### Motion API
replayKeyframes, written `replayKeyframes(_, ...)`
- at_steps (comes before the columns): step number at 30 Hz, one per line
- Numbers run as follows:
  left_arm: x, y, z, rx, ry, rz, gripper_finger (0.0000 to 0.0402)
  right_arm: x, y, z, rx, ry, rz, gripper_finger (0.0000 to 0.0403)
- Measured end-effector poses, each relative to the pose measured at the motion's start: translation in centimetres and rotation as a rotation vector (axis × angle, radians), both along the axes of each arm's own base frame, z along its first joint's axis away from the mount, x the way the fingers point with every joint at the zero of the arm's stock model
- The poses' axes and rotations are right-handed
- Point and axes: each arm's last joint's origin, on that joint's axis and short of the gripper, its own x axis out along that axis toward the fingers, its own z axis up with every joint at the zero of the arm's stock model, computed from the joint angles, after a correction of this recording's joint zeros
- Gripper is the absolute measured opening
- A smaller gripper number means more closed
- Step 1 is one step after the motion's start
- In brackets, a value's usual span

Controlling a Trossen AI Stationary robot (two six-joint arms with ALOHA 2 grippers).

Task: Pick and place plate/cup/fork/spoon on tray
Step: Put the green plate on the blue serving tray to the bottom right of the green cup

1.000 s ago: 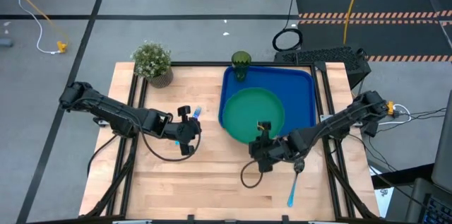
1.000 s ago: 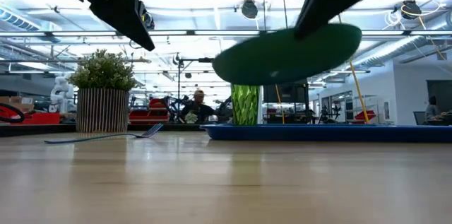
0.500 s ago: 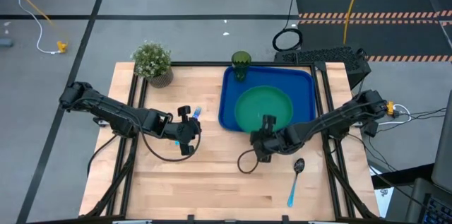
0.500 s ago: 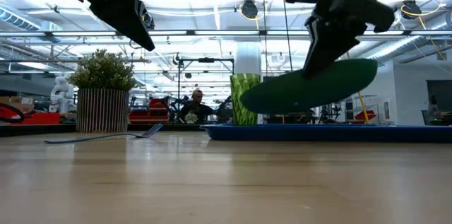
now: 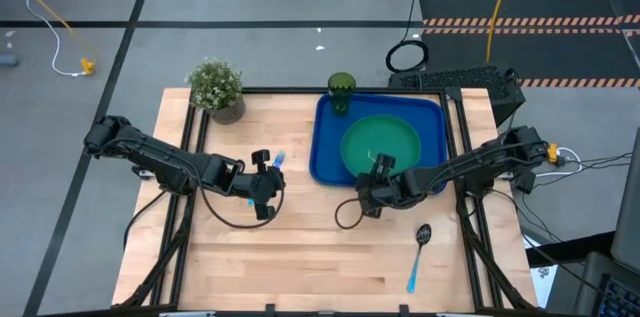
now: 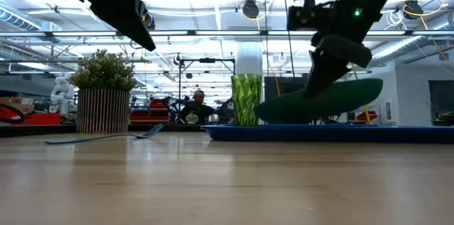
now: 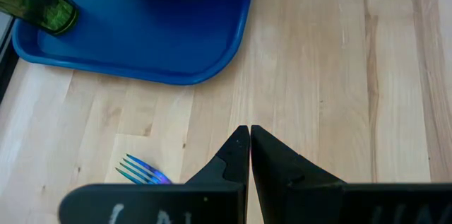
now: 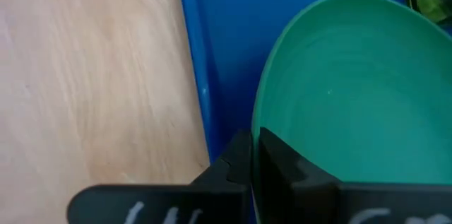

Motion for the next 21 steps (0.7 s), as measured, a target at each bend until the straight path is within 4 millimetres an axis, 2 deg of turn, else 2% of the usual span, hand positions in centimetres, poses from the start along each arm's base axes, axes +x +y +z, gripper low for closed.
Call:
replayKeyframes(6,0.00,0.00,0.00,0.000,0.000,0.000,0.0019,-0.21,-0.56,-0.77,0.004,-0.002,-0.017,0.0000)
replayKeyframes(21,0.00,-0.01,0.00,0.000,0.000,0.001,0.0019,-0.44,-0.96,-0.90,0.016,0.008,-0.072,0.0009)
